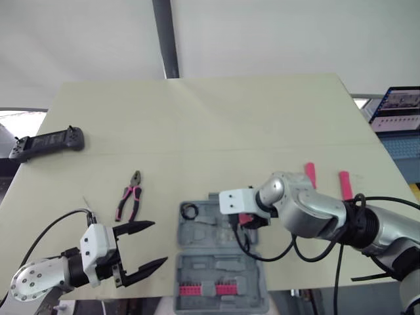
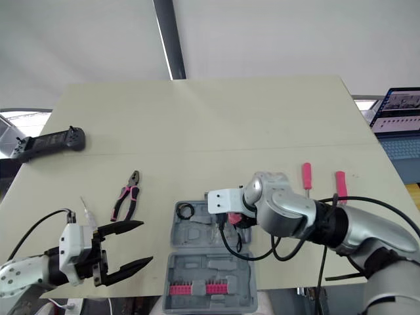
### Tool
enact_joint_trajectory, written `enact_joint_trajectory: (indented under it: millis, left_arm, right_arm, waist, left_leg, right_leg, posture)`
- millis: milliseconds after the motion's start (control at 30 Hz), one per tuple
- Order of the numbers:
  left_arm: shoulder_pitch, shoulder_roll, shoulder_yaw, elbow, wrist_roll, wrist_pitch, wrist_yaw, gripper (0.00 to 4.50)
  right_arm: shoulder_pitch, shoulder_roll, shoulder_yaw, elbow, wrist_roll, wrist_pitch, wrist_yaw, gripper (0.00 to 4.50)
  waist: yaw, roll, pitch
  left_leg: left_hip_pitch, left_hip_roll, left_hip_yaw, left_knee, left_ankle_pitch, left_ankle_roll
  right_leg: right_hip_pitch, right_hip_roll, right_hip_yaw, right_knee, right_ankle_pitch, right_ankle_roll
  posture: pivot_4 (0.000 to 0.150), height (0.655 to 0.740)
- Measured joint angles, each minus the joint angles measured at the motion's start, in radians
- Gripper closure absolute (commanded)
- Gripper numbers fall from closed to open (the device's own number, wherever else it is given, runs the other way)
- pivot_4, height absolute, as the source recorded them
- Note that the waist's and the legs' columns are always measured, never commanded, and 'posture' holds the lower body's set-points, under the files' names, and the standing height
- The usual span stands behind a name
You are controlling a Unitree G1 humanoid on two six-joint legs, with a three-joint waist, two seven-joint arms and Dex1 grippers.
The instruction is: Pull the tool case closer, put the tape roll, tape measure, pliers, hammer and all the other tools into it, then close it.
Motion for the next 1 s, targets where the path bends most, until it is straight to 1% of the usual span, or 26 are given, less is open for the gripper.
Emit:
enact_joint_trajectory:
  millis: [133,533,1000]
  left_arm:
    - [0.008,-0.004,0.000,-0.003,0.004,-0.001,0.001,0.00]
    - [0.018,-0.015,-0.009,-0.014,0.014,-0.010,0.007,0.00]
    - [0.036,-0.017,-0.019,-0.040,0.015,-0.010,0.020,0.00]
  right_arm:
    - [-0.013,0.011,0.008,0.022,-0.022,-0.034,0.000,1.60]
    - [-0.021,0.018,0.017,0.030,-0.052,-0.096,0.042,1.60]
    - [-0.020,0.035,0.019,0.055,-0.096,-0.126,0.083,1.60]
  waist:
    - [-0.008,0.000,0.000]
    - [-0.008,0.000,0.000]
    - [-0.008,0.000,0.000]
  left_leg:
    - [0.000,0.000,0.000,-0.001,0.000,0.000]
    - [0.000,0.000,0.000,-0.001,0.000,0.000]
    - [0.000,0.000,0.000,-0.001,0.000,0.000]
  right_leg:
    - [0.000,0.000,0.000,0.000,0.000,0.000]
    - [0.000,0.000,0.000,0.000,0.000,0.000]
    - [0.000,0.000,0.000,0.000,0.000,0.000]
  posture:
    - [0.150,0.7400]
    - [0.150,0.7400]
    - [0.150,0.7400]
